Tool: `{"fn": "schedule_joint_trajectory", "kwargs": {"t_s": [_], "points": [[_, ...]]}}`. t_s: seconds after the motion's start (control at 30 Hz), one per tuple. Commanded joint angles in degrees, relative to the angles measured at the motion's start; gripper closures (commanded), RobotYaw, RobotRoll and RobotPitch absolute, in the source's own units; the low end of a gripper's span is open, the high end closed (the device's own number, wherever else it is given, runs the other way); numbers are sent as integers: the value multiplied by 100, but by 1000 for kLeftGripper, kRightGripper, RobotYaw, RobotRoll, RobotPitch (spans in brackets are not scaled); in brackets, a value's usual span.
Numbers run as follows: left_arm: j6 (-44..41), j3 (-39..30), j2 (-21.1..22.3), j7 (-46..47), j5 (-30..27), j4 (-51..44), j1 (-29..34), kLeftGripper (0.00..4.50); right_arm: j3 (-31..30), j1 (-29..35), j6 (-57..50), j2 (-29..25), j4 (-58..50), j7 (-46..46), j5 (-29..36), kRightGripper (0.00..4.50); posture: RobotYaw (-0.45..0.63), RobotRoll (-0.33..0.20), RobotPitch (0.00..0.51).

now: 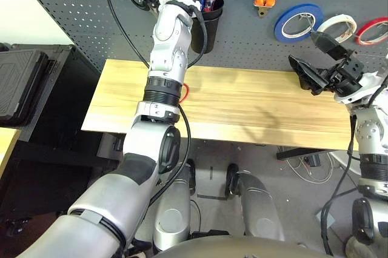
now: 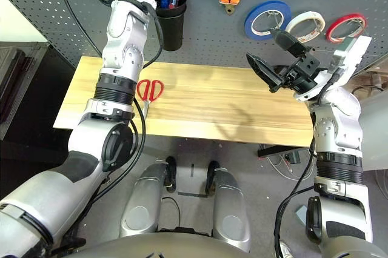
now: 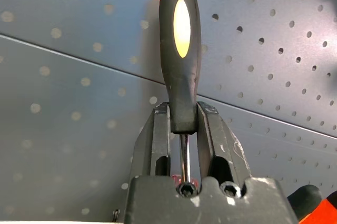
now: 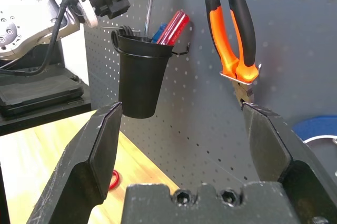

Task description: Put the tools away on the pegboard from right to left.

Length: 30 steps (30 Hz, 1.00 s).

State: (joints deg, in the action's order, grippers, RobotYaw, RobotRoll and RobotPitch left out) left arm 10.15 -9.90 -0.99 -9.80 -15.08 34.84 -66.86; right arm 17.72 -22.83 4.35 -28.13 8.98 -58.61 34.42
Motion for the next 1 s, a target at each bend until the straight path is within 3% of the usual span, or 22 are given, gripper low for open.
{"fn": "schedule_joint_trajectory", "kwargs": {"t_s": [0.03, 0.3, 0.33, 0.5, 0.7, 1.0], "points": [[81, 196, 24, -118, 199, 21, 178, 3207, -39, 102, 42, 25, -103, -34, 0, 0, 67, 0, 199], [-68, 301, 117, -186, 239, -472, 453, 224, -129, 26, 60, 78, 24, -88, -21, 0, 89, 0, 207], [-90, 306, 149, -172, 251, -506, 465, 25, -147, 11, 65, 92, 43, -94, -26, 0, 93, 0, 207], [-276, 328, 290, -126, 257, -933, 557, 25, -208, -39, 75, 160, 107, -147, -58, 0, 102, 0, 209], [-1040, 316, 557, -33, 170, -2232, 944, 25, -358, -33, -1, 212, 132, -212, -132, 0, 118, 0, 220], [-2587, 275, 1252, 26, 141, -4646, 2494, 25, -788, 407, -321, 185, -154, -280, -264, 0, 168, 0, 251]]}}
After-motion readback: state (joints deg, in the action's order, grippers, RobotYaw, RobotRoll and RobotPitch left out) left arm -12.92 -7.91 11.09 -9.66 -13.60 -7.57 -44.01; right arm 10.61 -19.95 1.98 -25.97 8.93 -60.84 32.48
